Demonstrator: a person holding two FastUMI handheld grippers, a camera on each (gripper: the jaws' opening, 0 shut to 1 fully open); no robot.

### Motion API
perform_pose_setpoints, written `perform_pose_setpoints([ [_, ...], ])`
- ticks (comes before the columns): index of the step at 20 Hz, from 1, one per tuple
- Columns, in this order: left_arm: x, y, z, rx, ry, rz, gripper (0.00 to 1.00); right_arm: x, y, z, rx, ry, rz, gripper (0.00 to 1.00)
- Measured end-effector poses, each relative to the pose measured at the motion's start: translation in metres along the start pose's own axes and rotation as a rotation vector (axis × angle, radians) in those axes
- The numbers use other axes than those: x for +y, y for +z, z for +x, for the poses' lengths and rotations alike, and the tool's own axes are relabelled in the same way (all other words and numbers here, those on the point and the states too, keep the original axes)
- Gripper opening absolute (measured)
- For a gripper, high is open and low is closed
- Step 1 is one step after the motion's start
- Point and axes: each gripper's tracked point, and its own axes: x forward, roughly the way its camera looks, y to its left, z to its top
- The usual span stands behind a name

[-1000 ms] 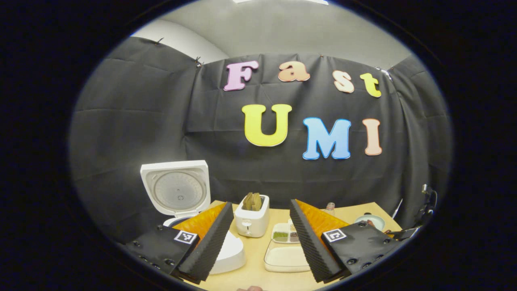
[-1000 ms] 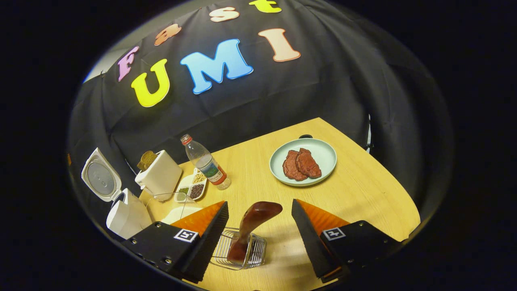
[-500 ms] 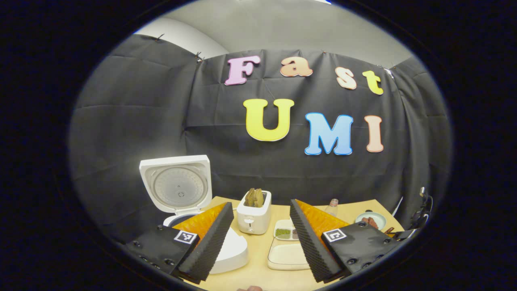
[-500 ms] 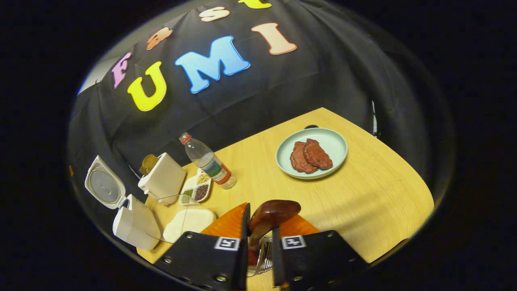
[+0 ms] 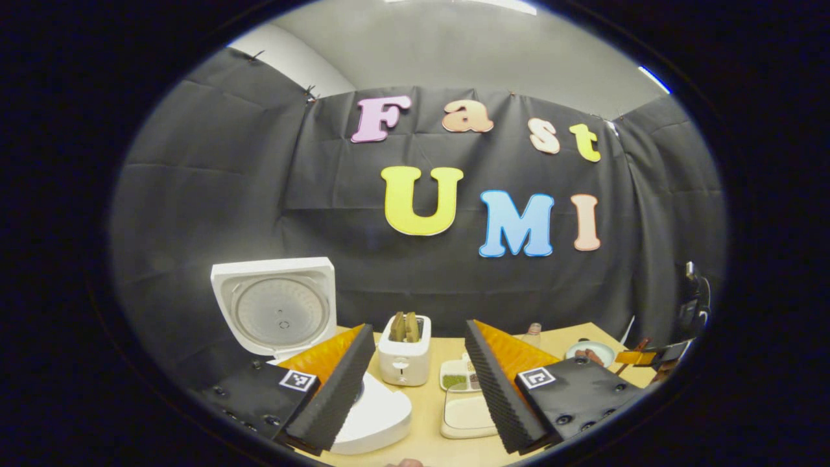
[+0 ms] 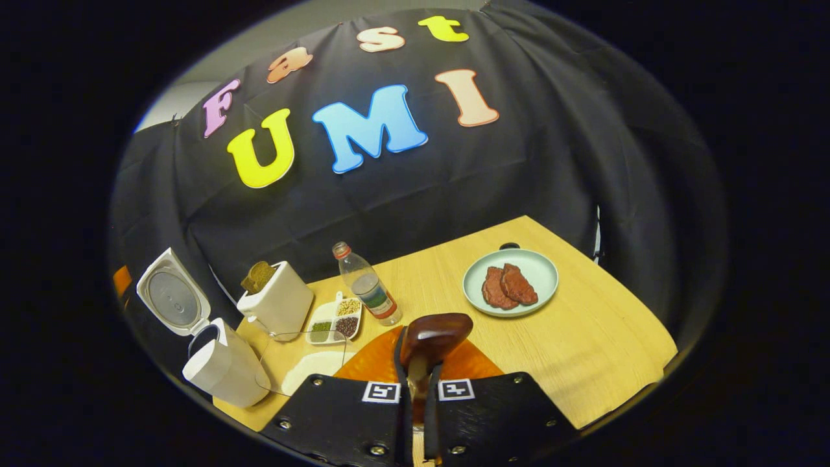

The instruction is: Close the left gripper, press the button to open the rice cooker; take a wooden spoon from the chopstick holder with the right hand, scoop a spoonful of rice and pour it into the rice cooker, then put the wooden spoon back into the chopstick holder.

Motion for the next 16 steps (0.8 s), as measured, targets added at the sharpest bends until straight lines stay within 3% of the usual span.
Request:
perform_pose_setpoints([
  [4, 0.010, 0.000, -0.002, -0.010, -0.019, 0.019, 0.97, 0.057, 0.039, -0.013, -0.077, 0.106, -0.084, 0.07],
  [8, 0.011, -0.003, -0.003, -0.025, -0.041, 0.063, 0.97, 0.119, 0.049, 0.003, -0.089, 0.219, -0.129, 0.07],
  [12, 0.017, -0.007, -0.006, -0.022, -0.049, 0.049, 0.95, 0.166, 0.033, 0.027, -0.071, 0.291, -0.181, 0.07],
  [16, 0.028, -0.013, -0.008, -0.013, -0.036, 0.041, 0.99, 0.183, -0.007, 0.063, -0.018, 0.291, -0.308, 0.07],
])
